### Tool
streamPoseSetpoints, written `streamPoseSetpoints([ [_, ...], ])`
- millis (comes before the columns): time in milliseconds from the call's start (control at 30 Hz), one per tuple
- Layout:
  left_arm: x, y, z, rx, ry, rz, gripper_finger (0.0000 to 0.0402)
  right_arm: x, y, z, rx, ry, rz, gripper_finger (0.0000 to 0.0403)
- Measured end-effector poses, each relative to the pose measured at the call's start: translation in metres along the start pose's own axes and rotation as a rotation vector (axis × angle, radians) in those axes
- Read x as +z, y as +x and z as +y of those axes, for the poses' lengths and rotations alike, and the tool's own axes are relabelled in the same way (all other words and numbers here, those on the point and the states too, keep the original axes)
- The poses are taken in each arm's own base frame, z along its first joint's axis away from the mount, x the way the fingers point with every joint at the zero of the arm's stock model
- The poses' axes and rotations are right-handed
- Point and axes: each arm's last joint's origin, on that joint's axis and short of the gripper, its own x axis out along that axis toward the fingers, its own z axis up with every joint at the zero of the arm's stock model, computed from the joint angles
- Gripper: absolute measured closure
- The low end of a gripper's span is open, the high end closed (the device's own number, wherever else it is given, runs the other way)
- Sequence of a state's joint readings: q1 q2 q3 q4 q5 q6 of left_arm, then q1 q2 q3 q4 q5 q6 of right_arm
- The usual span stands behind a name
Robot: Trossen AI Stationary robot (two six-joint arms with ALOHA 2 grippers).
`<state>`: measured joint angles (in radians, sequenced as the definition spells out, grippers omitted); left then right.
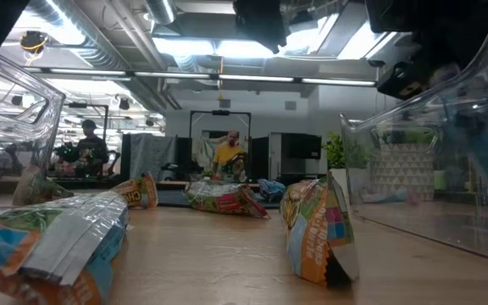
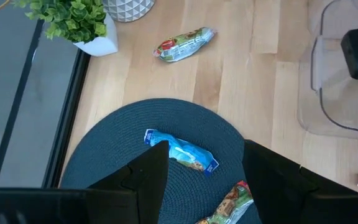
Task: Pick and place Granola Bars by type
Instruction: Put the blue granola bar into the middle transparent bin
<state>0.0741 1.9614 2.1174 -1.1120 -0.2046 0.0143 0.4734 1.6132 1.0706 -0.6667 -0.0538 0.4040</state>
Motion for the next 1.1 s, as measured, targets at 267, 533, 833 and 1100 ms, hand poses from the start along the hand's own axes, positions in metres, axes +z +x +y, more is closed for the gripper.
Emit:
streamPoseSetpoints([
  [267, 0.000, 0.000, 0.000, -0.001, 0.001, 0.000, 0.0208, -0.002, -0.002, -0.002, -0.047, 0.094, 0.001, 0.0263],
  [533, 0.000, 0.000, 0.002, 0.003, -0.005, 0.001, 0.0208, -0.009, -0.020, -0.006, -0.118, 0.112, -0.009, 0.0200],
  [833, -0.005, 0.019, 0.012, 0.006, -0.080, 0.046, 0.0208, -0.022, -0.078, -0.013, -0.190, 0.121, -0.188, 0.0203],
  [1100, -0.031, 0.066, 0.009, 0.004, -0.126, 0.156, 0.0208, -0.046, -0.133, -0.025, -0.306, 0.097, -0.391, 0.0204],
])
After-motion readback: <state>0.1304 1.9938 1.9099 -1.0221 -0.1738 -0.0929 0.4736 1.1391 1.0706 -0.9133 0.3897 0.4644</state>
